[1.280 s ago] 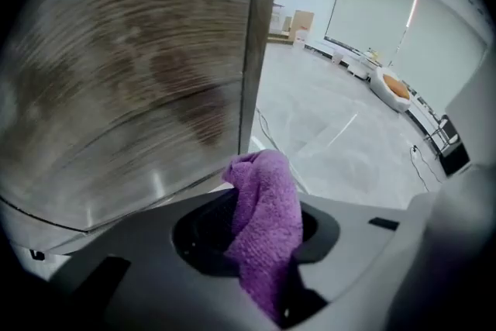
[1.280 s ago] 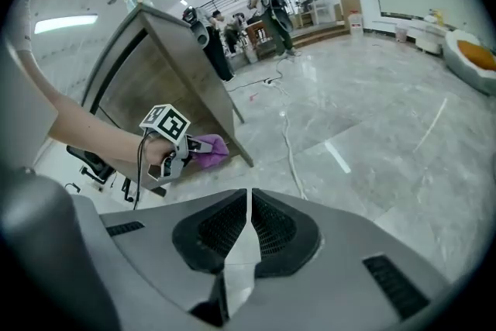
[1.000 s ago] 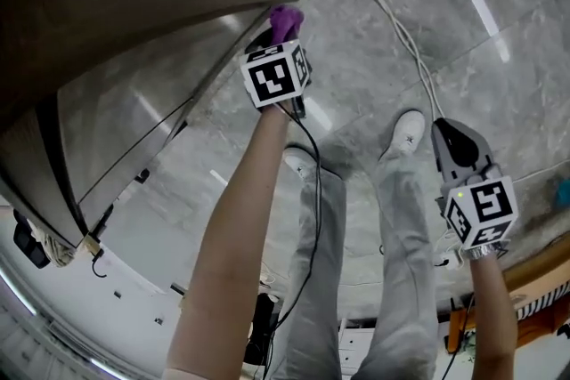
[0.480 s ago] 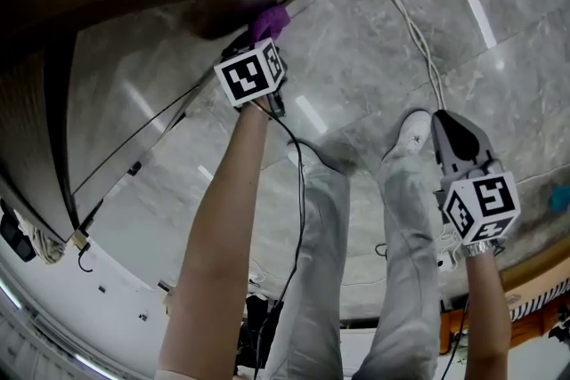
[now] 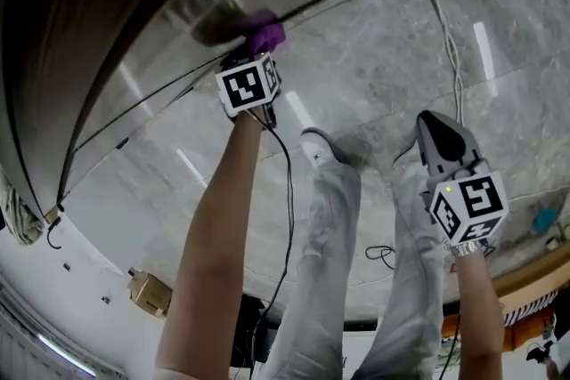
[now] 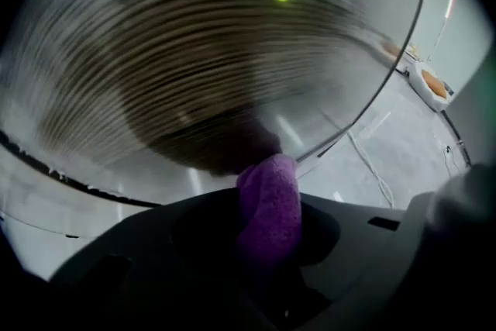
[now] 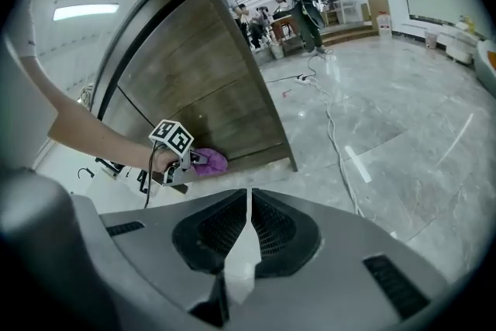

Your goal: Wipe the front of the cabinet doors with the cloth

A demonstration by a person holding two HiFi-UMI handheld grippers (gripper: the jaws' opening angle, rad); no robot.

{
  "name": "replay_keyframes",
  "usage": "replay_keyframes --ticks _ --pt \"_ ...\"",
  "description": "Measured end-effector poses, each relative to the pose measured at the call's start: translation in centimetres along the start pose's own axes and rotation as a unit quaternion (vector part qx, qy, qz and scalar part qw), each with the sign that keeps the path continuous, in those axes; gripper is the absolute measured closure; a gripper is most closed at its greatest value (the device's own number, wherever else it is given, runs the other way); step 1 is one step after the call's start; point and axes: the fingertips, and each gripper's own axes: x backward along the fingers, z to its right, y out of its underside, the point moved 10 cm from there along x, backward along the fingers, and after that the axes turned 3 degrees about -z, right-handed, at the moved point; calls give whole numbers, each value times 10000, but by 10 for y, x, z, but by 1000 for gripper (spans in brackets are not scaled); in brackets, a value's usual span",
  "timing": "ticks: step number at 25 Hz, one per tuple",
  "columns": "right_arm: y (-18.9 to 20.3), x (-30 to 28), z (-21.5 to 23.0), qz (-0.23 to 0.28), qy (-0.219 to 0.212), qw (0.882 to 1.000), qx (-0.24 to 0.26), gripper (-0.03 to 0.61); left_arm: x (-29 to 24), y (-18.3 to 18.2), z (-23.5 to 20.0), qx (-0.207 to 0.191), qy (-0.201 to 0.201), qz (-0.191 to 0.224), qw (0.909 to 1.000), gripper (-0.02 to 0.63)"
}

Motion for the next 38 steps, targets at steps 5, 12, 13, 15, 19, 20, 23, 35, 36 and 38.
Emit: replay_keyframes --ticks 5,12,13,15,19,20,23,35,36,38 --pt "7 -18 -32 -216 -17 9995 240 543 3 21 -45 12 27 -95 10000 500" --pt "12 -40 -73 -375 16 9980 500 543 6 46 -89 100 43 -96 9999 500" --pt "11 -42 -79 -378 18 9979 533 543 8 49 -90 85 100 -78 9999 501" --pt "6 -46 -93 -354 18 9979 547 543 15 54 -95 102 260 -7 9996 500" --pt "-11 -50 -127 -294 -31 9976 632 543 38 66 -107 262 395 67 9989 500" --pt "-16 -50 -137 -293 -44 9973 675 543 46 71 -109 271 399 55 9988 502" --pt "-33 -47 -169 -252 -91 9969 736 543 80 89 -108 285 557 159 9979 502" --pt "-75 -10 -247 -76 -600 9933 988 543 249 144 -75 576 1083 1546 9803 502" --pt "-76 -8 -249 -135 -647 9918 1092 543 260 141 -75 671 1066 1685 9776 502" --pt "-79 -1 -252 -240 -764 9873 1373 543 281 131 -75 879 954 1967 9718 502"
